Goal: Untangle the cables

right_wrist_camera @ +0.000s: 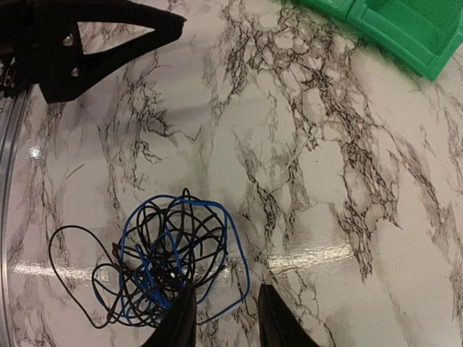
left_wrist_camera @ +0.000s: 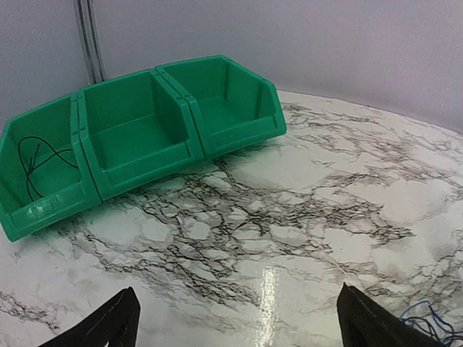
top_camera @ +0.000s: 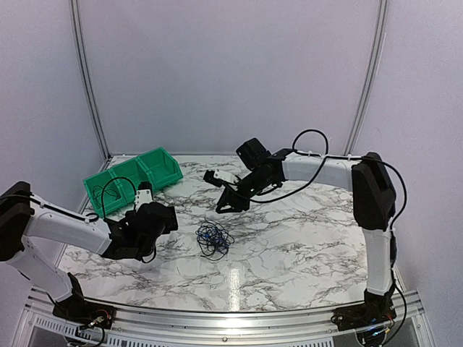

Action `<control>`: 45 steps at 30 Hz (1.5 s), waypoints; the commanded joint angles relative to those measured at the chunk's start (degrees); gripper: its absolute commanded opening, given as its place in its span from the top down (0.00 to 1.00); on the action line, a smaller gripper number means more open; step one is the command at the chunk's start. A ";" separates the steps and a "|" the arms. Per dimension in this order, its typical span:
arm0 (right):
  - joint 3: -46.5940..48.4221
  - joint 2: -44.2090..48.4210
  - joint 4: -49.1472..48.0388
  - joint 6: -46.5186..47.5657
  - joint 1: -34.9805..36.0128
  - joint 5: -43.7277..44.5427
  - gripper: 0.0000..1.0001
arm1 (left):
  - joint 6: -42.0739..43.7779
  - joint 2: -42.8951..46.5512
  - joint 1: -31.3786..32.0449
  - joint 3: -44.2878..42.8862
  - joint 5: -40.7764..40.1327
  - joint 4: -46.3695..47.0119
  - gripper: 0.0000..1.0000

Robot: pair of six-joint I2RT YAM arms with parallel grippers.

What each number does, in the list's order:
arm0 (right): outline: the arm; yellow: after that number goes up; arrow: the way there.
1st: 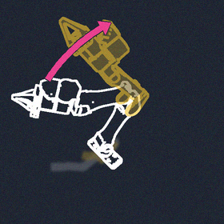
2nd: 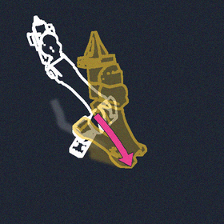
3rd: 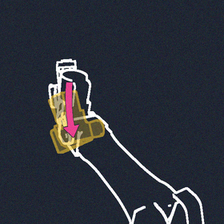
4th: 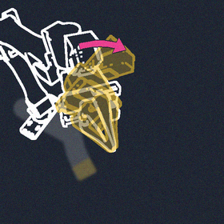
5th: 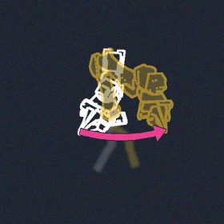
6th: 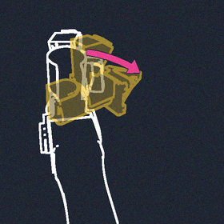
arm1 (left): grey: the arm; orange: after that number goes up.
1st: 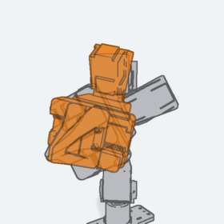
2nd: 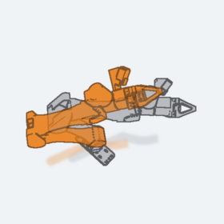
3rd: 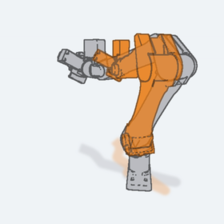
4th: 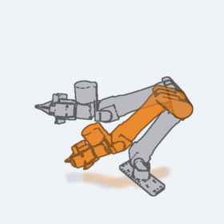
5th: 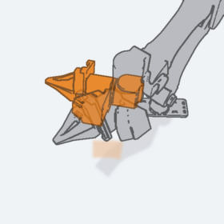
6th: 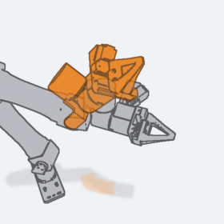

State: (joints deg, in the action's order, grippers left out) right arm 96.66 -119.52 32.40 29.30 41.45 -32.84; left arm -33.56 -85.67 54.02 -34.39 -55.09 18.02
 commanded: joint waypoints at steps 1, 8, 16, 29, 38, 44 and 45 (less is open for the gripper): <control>5.83 -5.11 5.84 -1.81 0.83 -1.52 0.69 | -5.02 4.58 0.17 3.53 9.74 6.31 0.04; 8.49 -8.75 6.55 -2.45 1.02 -5.65 0.67 | -8.20 9.65 0.39 8.07 10.70 7.79 0.08; 9.68 -9.41 6.71 -3.63 1.18 -9.98 0.66 | -9.66 8.14 0.52 8.47 11.97 8.07 0.10; 13.58 -13.12 5.65 -7.44 2.28 -5.61 0.68 | -9.55 8.24 1.09 8.62 12.96 8.75 0.13; 14.43 -13.89 6.91 -7.42 2.60 -5.81 0.81 | -10.20 6.93 1.11 8.45 13.34 8.95 0.13; 14.83 -13.33 8.24 -8.05 2.86 -7.35 1.00 | -10.03 5.38 1.13 8.00 13.17 9.36 0.13; 14.59 -12.79 8.16 -8.23 2.89 -7.41 1.00 | -10.03 5.23 1.10 7.88 13.17 9.43 0.13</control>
State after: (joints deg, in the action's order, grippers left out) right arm 109.06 -132.86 39.22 22.04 43.44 -39.16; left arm -43.48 -79.35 54.83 -26.17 -41.93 25.93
